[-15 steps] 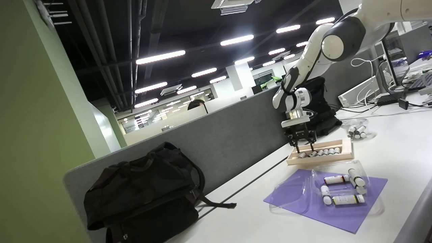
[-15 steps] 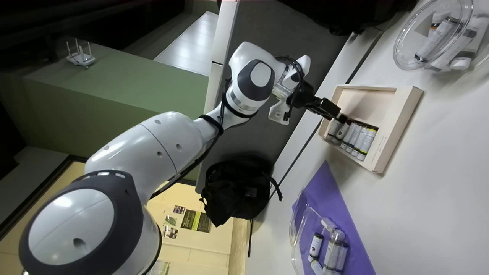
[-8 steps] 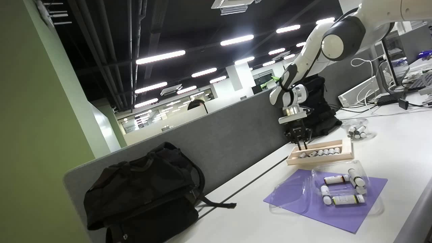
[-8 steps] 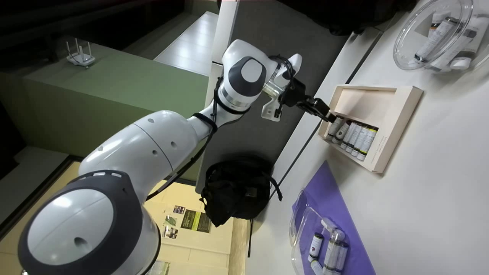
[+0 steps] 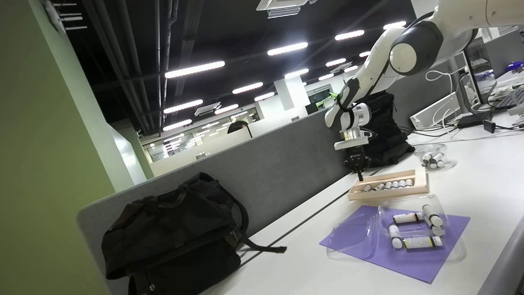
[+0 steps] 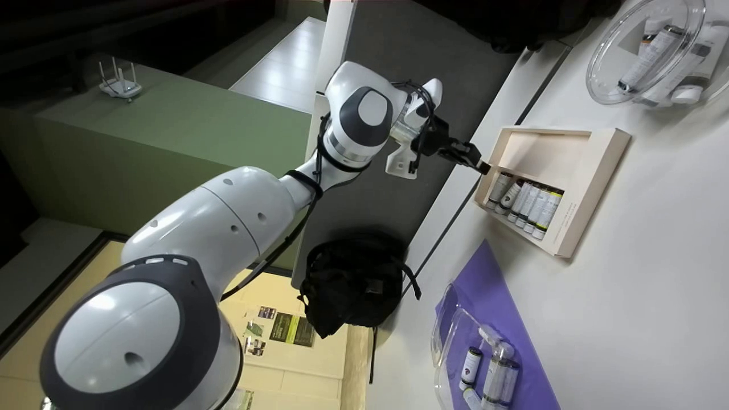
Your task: Take a bottle from the bowl and put it in the left compartment of the box
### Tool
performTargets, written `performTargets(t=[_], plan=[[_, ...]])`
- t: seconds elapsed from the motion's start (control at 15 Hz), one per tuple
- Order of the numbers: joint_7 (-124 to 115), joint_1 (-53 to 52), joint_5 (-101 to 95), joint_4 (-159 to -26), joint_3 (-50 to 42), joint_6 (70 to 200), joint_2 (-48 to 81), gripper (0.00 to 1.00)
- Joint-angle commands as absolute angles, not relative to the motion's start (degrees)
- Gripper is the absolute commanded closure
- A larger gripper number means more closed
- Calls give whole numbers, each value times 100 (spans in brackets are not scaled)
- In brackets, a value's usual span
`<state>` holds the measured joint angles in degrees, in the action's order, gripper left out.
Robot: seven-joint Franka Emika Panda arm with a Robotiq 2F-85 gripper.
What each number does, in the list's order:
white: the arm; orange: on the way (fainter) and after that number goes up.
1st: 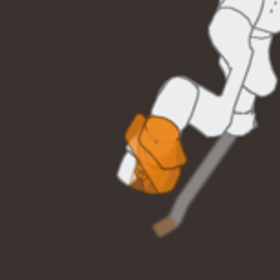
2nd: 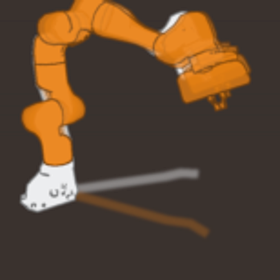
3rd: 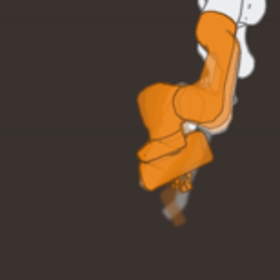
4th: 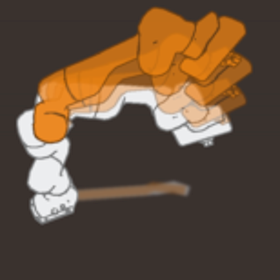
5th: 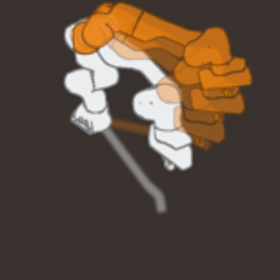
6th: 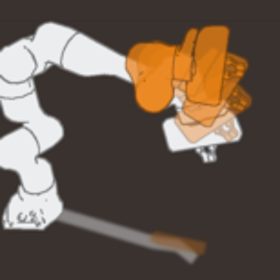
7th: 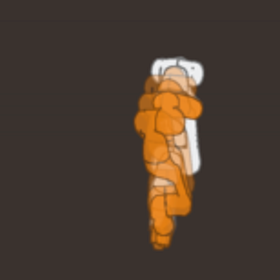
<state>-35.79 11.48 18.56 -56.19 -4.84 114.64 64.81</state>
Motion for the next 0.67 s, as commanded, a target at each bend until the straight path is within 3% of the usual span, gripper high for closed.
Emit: performTargets(t=[0.0, 0.6], plan=[[-3532, 1229, 1883, -5254, -360, 11308, 6710, 97], [-3209, 1172, 1836, -5473, -373, 11471, 6777, 97]])
